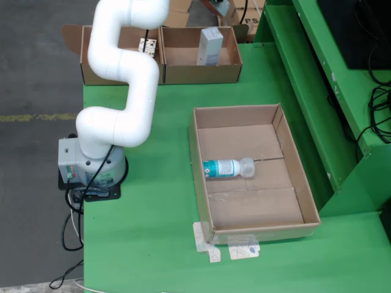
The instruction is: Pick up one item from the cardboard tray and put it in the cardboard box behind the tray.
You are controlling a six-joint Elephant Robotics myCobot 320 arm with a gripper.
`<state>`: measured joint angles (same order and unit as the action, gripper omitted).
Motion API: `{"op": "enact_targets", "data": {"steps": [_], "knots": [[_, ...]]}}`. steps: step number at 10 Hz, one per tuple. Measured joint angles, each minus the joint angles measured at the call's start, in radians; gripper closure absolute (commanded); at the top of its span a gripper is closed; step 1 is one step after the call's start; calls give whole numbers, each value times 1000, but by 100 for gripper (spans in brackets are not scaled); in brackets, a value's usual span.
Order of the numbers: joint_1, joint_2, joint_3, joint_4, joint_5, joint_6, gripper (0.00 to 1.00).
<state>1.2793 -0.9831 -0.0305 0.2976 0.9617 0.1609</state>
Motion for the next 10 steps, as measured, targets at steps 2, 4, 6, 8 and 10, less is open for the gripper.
{"op": "enact_targets", "data": {"steps": [2, 4, 6, 8, 10], "knots": [[66, -45, 0, 136, 0, -5, 100], [83, -45, 2, 199, 2, -5, 100], [94, -49, 2, 199, 2, 3, 100], [90, -60, 2, 195, 5, 8, 100], [28, -87, 0, 120, 17, 83, 100]]}}
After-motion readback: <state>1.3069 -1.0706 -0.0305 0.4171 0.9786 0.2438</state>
